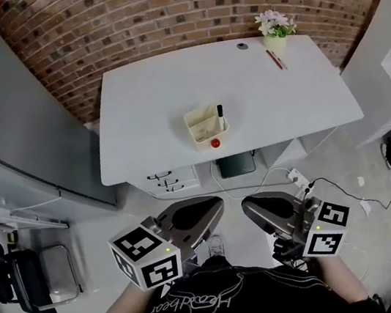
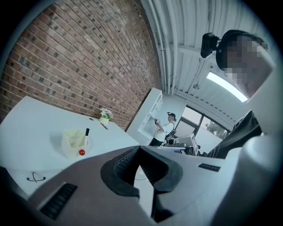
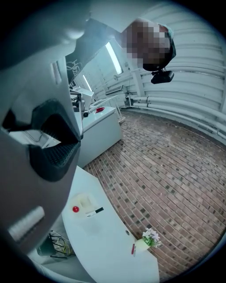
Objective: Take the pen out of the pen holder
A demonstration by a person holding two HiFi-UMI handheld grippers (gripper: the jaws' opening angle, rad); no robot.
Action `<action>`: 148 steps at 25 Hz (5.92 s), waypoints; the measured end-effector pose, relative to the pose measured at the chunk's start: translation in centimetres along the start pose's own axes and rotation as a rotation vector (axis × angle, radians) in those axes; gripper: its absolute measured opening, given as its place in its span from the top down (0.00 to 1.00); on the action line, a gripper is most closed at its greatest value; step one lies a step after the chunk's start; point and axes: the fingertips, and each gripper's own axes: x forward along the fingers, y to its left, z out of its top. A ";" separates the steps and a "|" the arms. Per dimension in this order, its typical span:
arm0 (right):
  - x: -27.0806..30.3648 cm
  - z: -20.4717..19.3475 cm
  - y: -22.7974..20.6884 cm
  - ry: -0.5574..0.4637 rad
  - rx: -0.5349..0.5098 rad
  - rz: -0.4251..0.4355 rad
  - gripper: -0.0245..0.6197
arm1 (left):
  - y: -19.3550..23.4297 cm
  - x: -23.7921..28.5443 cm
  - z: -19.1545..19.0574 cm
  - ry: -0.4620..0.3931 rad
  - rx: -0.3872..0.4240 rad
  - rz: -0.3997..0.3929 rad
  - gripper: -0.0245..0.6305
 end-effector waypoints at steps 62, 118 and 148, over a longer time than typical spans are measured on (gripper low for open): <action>10.5 6.4 -23.0 0.288 -0.137 -0.151 0.79 | 19.1 8.8 8.3 0.030 -0.162 0.105 0.96; 13.5 2.2 -29.4 0.380 -0.299 -0.283 0.85 | 22.3 7.3 7.2 0.025 -0.211 0.226 0.96; 13.6 9.3 -18.7 0.147 -0.449 -0.142 0.85 | 18.2 2.9 7.1 -0.008 -0.163 0.260 0.96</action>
